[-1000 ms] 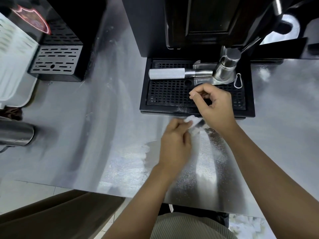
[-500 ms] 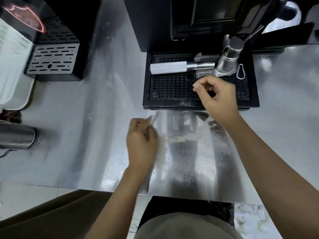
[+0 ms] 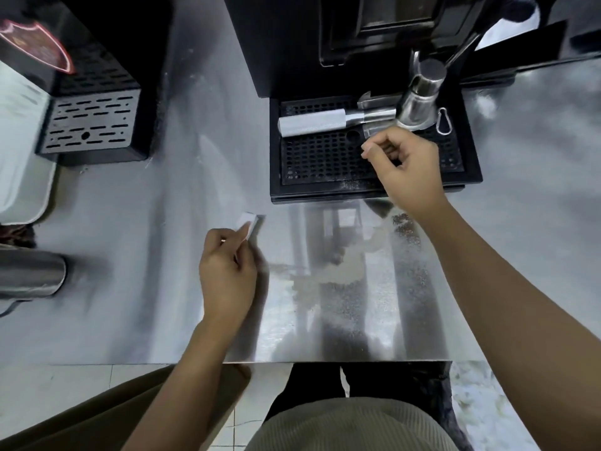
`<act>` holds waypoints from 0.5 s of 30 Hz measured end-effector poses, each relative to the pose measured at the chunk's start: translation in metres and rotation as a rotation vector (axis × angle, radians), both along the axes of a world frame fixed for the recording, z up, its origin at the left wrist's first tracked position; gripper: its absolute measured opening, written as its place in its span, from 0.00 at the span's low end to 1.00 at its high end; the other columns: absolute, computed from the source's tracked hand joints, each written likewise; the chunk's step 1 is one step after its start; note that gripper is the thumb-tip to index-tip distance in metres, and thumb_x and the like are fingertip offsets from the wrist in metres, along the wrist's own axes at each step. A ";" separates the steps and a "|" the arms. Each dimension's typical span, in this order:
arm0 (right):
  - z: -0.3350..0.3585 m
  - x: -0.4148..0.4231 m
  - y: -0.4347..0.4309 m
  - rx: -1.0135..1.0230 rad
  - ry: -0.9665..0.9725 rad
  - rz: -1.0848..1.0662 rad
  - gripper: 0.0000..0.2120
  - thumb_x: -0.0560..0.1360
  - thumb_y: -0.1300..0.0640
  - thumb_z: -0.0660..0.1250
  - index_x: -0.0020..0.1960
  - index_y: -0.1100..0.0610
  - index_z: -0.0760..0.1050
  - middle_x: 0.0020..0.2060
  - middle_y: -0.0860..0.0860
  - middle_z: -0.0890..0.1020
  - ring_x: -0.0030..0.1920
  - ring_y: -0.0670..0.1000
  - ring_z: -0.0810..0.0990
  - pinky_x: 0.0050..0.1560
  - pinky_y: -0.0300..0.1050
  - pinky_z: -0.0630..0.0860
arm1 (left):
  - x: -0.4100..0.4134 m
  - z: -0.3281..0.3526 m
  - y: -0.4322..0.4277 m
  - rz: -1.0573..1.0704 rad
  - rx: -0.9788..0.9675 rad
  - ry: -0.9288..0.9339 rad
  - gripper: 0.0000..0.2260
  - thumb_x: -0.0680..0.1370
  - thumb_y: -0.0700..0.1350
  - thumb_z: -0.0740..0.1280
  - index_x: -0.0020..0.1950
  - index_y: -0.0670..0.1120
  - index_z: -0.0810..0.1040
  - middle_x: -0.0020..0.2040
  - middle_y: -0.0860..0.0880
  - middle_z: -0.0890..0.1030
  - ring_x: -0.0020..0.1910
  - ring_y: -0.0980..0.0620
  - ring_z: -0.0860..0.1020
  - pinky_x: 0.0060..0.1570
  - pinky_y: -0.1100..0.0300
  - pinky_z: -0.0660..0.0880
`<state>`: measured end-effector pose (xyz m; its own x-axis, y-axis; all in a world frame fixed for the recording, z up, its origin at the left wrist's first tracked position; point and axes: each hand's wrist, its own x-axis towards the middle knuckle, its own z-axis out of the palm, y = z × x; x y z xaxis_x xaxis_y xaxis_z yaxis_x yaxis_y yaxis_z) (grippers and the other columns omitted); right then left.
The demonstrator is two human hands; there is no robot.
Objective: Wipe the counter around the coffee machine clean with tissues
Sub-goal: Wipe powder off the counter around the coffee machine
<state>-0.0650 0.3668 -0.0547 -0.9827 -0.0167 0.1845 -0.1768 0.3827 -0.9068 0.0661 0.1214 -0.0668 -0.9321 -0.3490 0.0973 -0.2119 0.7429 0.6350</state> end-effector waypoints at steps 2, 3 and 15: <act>0.000 0.000 -0.001 0.003 0.003 0.001 0.07 0.77 0.60 0.66 0.45 0.64 0.80 0.38 0.57 0.82 0.38 0.46 0.77 0.43 0.37 0.75 | 0.005 -0.004 0.018 -0.051 0.021 0.036 0.15 0.75 0.29 0.63 0.58 0.41 0.81 0.46 0.49 0.74 0.39 0.62 0.74 0.45 0.79 0.66; 0.000 0.000 -0.001 0.004 0.001 0.002 0.07 0.77 0.61 0.66 0.45 0.64 0.80 0.38 0.56 0.82 0.38 0.45 0.77 0.43 0.36 0.75 | 0.009 -0.004 0.031 -0.085 0.052 0.053 0.15 0.75 0.29 0.63 0.58 0.40 0.81 0.47 0.49 0.74 0.39 0.63 0.74 0.44 0.78 0.66; -0.005 0.002 0.011 0.229 0.116 0.241 0.11 0.76 0.55 0.68 0.57 0.55 0.79 0.50 0.47 0.82 0.56 0.48 0.75 0.57 0.38 0.72 | 0.028 -0.004 -0.003 0.272 0.059 -0.031 0.12 0.78 0.34 0.62 0.56 0.42 0.82 0.48 0.50 0.74 0.47 0.48 0.78 0.48 0.77 0.67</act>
<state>-0.0632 0.3775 -0.0596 -0.9180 -0.3000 0.2595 -0.3840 0.5083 -0.7708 0.0941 0.1185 -0.0704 -0.8057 -0.5908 0.0427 -0.4182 0.6184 0.6654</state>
